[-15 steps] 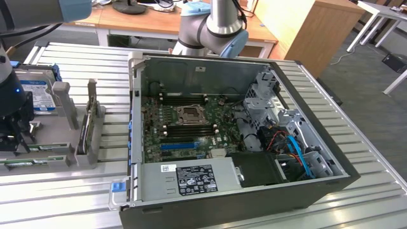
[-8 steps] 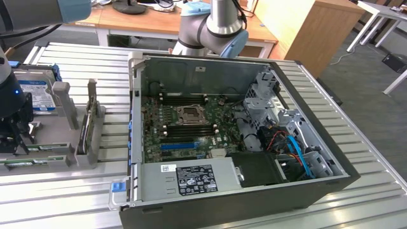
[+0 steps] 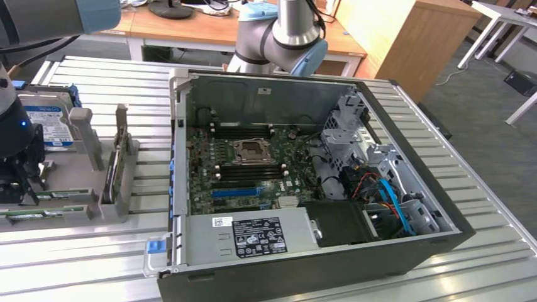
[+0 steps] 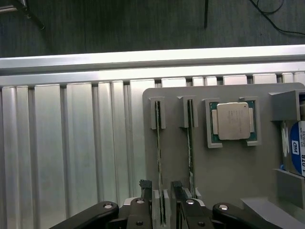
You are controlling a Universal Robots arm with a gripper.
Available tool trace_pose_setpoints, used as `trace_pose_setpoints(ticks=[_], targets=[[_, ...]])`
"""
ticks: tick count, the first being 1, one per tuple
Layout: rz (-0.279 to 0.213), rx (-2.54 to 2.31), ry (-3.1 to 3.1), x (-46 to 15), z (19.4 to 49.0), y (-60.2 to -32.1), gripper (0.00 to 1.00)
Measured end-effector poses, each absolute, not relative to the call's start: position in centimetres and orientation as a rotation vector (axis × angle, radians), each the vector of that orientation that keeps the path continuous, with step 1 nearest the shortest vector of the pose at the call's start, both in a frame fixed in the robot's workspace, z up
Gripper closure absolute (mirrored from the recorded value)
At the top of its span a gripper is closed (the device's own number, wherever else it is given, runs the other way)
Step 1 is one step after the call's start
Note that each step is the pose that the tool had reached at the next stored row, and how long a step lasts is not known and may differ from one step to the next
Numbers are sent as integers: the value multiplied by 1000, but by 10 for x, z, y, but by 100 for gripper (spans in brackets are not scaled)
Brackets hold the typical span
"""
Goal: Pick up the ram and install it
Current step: 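Pick up the ram and move it above insertion slot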
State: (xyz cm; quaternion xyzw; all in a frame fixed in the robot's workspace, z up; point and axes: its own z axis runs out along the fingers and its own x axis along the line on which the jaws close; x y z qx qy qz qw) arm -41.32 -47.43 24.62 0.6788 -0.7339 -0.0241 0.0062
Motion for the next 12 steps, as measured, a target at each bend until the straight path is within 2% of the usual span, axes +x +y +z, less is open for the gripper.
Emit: trace_pose_setpoints(ticks=[12], targets=[[-75, 2159, -2262, -413, 240, -474, 70]])
